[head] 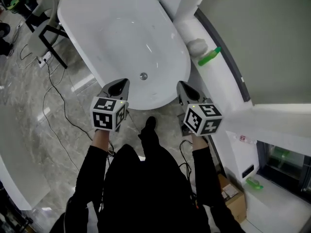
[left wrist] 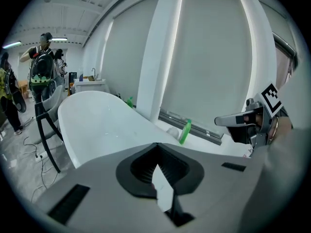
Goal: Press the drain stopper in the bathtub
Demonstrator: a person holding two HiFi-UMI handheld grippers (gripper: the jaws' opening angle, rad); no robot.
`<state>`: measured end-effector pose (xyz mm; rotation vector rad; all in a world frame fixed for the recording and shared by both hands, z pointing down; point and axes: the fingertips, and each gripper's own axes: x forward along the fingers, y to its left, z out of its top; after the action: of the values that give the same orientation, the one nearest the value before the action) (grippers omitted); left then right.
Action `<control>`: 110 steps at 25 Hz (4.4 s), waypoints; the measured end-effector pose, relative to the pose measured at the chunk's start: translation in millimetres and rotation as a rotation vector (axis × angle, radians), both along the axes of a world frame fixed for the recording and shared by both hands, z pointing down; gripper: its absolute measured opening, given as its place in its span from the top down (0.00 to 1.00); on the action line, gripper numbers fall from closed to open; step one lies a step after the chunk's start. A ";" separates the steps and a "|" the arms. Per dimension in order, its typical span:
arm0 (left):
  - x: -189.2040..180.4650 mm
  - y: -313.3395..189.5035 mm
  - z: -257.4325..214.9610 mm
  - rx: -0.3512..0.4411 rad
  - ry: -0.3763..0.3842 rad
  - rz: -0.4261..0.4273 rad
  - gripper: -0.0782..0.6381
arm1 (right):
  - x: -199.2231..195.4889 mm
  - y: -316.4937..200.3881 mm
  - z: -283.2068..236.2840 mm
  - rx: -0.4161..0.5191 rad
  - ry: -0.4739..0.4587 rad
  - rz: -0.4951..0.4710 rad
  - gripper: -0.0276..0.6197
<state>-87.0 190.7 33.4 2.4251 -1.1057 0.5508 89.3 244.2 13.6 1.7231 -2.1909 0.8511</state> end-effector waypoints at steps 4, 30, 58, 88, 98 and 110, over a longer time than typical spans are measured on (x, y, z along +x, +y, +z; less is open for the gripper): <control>17.7 -20.0 10.7 -0.019 -0.015 -0.013 0.88 | 16.4 -17.5 12.7 -0.023 0.005 -0.028 0.95; 54.9 -145.9 167.6 -0.217 -0.118 0.202 0.88 | -11.7 -135.7 147.8 -0.237 0.014 0.005 0.95; 66.8 -178.2 470.1 -0.514 -0.177 0.025 0.88 | -30.9 -203.8 464.6 -0.564 -0.065 -0.141 0.95; 92.4 -171.7 651.0 -0.676 -0.209 -0.151 0.88 | -24.6 -198.0 638.2 -0.751 0.049 -0.302 0.95; 98.6 -169.3 684.7 -0.735 -0.242 -0.149 0.88 | -18.6 -205.3 652.7 -0.770 0.019 -0.293 0.95; 102.9 -166.9 692.3 -0.748 -0.332 -0.069 0.88 | -5.9 -209.4 654.3 -0.791 -0.029 -0.217 0.95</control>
<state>15.9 23.8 725.7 1.6755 -0.8783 1.1361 83.4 34.8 667.9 1.0675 -1.6500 1.4239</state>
